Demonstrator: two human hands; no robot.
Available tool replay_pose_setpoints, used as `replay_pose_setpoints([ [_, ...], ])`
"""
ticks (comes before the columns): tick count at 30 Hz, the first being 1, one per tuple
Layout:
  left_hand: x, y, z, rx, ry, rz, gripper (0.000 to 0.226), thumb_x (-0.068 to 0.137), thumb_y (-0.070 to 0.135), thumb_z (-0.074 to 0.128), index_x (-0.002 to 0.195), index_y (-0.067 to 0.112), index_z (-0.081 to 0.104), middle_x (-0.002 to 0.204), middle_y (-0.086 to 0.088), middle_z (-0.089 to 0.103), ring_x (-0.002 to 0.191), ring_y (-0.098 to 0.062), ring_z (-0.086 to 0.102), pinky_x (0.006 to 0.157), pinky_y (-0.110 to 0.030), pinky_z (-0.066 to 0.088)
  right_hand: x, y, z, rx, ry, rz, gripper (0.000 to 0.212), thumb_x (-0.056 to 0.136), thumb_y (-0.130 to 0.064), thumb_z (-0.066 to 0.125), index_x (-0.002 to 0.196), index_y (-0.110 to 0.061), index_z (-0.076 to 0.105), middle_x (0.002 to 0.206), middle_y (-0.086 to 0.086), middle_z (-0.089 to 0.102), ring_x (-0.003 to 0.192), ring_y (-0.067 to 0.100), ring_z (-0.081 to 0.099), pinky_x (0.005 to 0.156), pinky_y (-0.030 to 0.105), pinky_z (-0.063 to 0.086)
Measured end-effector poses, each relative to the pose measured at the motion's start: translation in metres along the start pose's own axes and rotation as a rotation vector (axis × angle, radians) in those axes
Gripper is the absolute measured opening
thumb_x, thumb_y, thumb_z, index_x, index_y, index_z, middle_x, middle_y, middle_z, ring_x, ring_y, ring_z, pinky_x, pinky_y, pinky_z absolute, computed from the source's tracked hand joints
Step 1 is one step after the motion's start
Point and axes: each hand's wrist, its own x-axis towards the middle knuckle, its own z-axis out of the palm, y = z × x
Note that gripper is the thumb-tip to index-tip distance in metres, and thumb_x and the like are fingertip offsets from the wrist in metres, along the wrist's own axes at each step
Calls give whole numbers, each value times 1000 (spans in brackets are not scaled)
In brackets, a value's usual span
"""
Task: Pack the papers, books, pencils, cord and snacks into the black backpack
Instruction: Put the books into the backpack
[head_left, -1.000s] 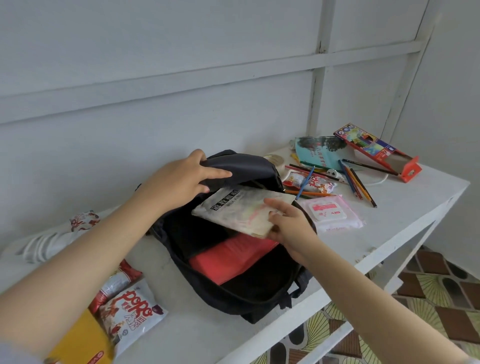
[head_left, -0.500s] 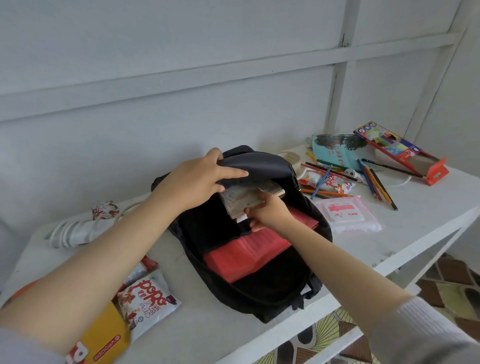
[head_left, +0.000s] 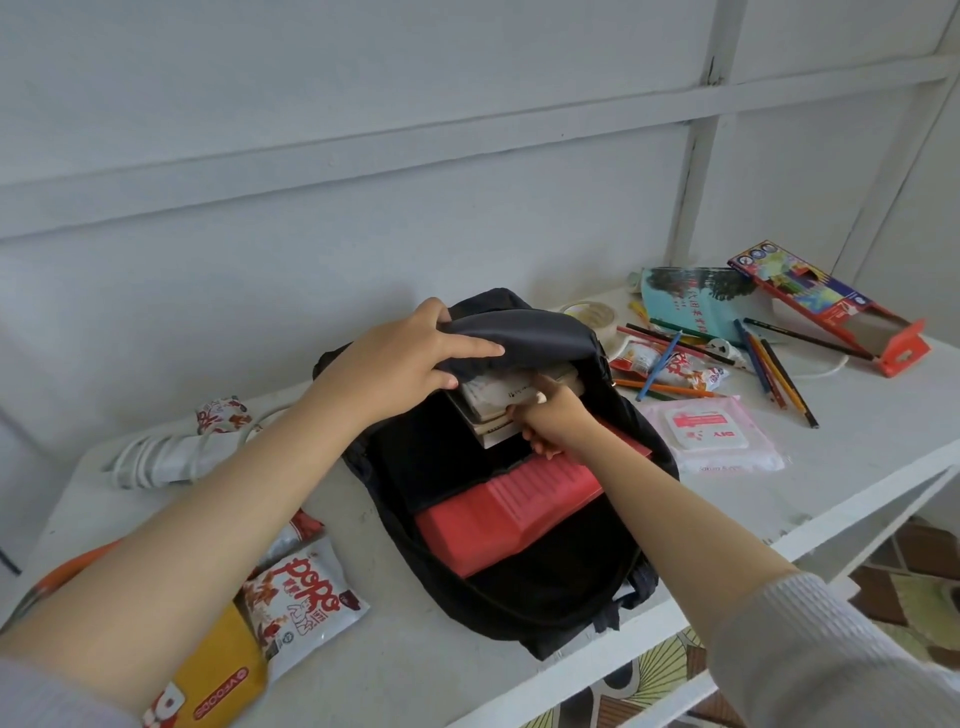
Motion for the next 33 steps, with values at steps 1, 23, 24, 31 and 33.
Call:
replay_pose_setpoints([
  [1,0,0,1,-4,-2,0,53,90,22,60,129,53,43,118,6,38,87,-14,50,75,-29,44,2,0,-2,4,-7,0,57,90,-14,54,141,-23,30,53,3,48,31,11,41,34,18,31],
  [23,7,15,32,-324,-60,-2,37,75,18,74,93,49,65,145,10,29,133,-10,24,110,-33,22,-102,8,-66,-215,-428,-37,21,97,-16,48,110,-13,64,69,2,70,40,10,55,35,18,41],
  [24,9,23,35,-413,-45,6,28,75,19,75,87,44,67,139,13,35,128,-3,28,107,-27,23,-110,10,-78,-210,-415,-26,20,97,-16,48,106,-10,65,70,3,71,41,12,56,35,19,42],
  [31,62,99,51,-806,398,-1,14,85,9,63,80,20,70,80,14,68,73,-3,60,62,-10,43,-109,16,-145,-161,-124,-39,20,97,-13,46,98,-13,66,73,4,70,50,14,58,44,22,47],
  [33,82,118,58,-749,596,21,12,85,7,61,85,16,69,82,12,64,66,-5,56,61,-8,40,-95,19,-158,-175,-13,-21,18,97,-14,47,97,-15,66,75,4,69,53,14,57,45,21,46],
])
